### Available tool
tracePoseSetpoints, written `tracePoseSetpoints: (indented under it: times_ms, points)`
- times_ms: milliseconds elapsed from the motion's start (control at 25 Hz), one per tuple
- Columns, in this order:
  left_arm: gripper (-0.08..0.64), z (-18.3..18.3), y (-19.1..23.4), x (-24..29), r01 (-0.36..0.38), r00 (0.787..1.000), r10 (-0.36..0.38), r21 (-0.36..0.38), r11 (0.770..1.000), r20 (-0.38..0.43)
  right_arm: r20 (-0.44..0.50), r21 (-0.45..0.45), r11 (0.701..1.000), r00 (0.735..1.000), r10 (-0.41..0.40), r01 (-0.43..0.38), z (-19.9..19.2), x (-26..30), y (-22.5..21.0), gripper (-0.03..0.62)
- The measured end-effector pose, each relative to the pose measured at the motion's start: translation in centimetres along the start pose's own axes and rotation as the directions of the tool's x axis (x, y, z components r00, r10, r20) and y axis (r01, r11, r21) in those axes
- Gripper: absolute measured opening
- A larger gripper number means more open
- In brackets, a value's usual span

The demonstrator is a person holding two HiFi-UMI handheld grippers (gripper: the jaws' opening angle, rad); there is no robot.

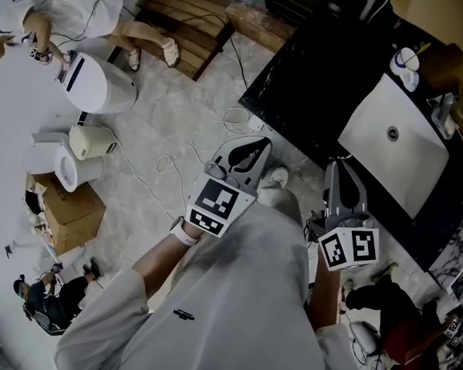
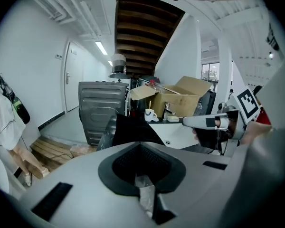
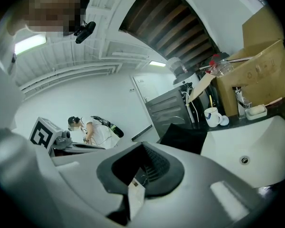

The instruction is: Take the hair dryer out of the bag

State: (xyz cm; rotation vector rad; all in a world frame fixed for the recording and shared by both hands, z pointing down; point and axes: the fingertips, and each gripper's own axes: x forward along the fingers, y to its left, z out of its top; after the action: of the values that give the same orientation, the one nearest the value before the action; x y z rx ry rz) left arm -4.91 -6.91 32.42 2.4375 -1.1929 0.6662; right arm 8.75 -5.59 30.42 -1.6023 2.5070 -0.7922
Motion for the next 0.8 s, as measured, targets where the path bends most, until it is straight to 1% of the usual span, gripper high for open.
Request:
tracePoseSetpoints:
  times_ms: [80, 160, 200, 280, 480, 560, 680, 720, 800]
  points:
    - [0.008, 0.1, 0.1, 0.9, 0.020, 1.000, -0.020, 0.033, 0.999, 0.007, -0.016, -0.018, 1.000, 1.000, 0.005, -0.006, -0.4, 0.5, 0.0, 0.011]
    - [0.021, -0.1, -0.2, 2.2, 0.067, 0.998, -0.068, 0.083, 0.994, 0.003, -0.027, -0.040, 0.999, 1.000, 0.012, -0.013, -0.8, 1.2, -0.1, 0.012]
    - [0.088, -0.2, -0.2, 2.8, 0.087, 0.996, -0.087, 0.100, 0.991, -0.003, -0.033, -0.047, 0.999, 0.999, 0.013, -0.015, -1.0, 1.4, -0.1, 0.011]
    - [0.101, -0.6, -0.1, 3.9, 0.107, 0.994, -0.107, 0.112, 0.988, -0.011, -0.045, -0.052, 0.999, 0.999, 0.012, -0.014, -1.4, 1.8, -0.1, 0.012]
    - [0.103, -1.2, 0.8, 5.9, 0.115, 0.993, -0.110, 0.147, 0.982, -0.042, -0.073, -0.032, 0.999, 0.997, -0.002, -0.001, -2.7, 2.6, -0.5, 0.012]
    - [0.107, -1.7, 1.3, 6.9, 0.106, 0.993, -0.093, 0.187, 0.977, -0.075, -0.082, -0.028, 1.000, 0.997, -0.009, 0.007, -3.2, 3.2, -0.9, 0.012]
    - [0.109, -2.7, 1.6, 8.6, 0.100, 0.988, -0.060, 0.294, 0.951, -0.141, -0.091, -0.028, 0.999, 0.996, -0.021, 0.018, -3.7, 4.0, -1.3, 0.012]
    - [0.114, -2.9, 1.5, 9.0, 0.107, 0.987, -0.063, 0.315, 0.943, -0.147, -0.093, -0.027, 0.999, 0.995, -0.025, 0.023, -3.8, 4.2, -1.3, 0.012]
    - [0.121, -3.1, 1.4, 9.8, 0.125, 0.986, -0.079, 0.329, 0.936, -0.149, -0.094, -0.022, 0.999, 0.995, -0.034, 0.032, -4.1, 4.6, -1.4, 0.012]
